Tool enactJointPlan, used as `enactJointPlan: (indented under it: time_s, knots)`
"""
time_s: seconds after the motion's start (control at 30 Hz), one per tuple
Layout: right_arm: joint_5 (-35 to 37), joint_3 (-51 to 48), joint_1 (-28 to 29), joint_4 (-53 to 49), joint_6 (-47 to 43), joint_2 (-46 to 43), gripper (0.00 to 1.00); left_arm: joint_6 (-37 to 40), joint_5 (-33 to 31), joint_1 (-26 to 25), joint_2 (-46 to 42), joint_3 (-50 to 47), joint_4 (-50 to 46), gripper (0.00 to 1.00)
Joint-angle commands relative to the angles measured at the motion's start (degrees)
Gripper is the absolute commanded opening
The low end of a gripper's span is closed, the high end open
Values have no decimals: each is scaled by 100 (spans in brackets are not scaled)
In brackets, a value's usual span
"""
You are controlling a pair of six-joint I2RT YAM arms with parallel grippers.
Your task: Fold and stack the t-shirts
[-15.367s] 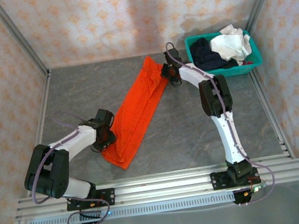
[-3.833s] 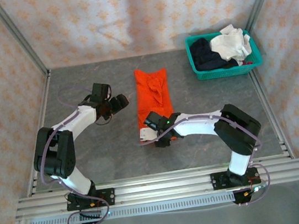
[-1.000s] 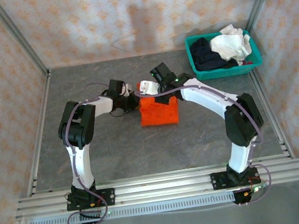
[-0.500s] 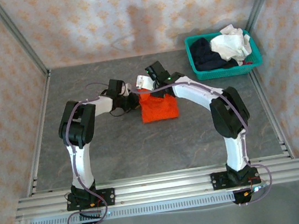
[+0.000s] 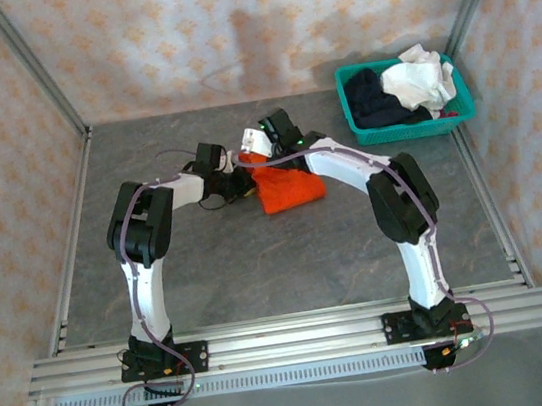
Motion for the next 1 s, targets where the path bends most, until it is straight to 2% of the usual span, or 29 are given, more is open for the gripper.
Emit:
enactJointPlan:
  time_s: [0.0,0.2,0.43,0.5,0.57,0.6,0.67,0.77,0.9,0.97]
  knots:
    - [-2,350,-37,385,40,198,0,91,-534,77,492,-168,-750,0]
    - [-65,651,-34,519,141,625,0,91,-543,82,492,-181,-764,0]
    - [228,883,-47,435,215,995,0,53,-565,129,384,-342,-640,0]
    - [129,840,-46,459,284,979,12,-25,-526,146,324,-462,-453,0]
    - [-124,745,-46,462,419,892,47,-76,-461,158,290,-512,-322,0]
    - [-245,705,-48,449,468,842,56,-91,-440,164,290,-513,-333,0]
    - [-368,601,-50,568,644,708,68,-156,-411,173,274,-564,-256,2]
    - [-376,416,-84,778,865,501,79,-257,-391,195,167,-715,-120,18]
    - [-387,11,-198,1200,1399,132,84,-287,-510,232,-144,-1049,-60,37]
    - [-392,-243,-268,1466,1760,-84,85,-308,-511,265,-313,-1228,-5,42]
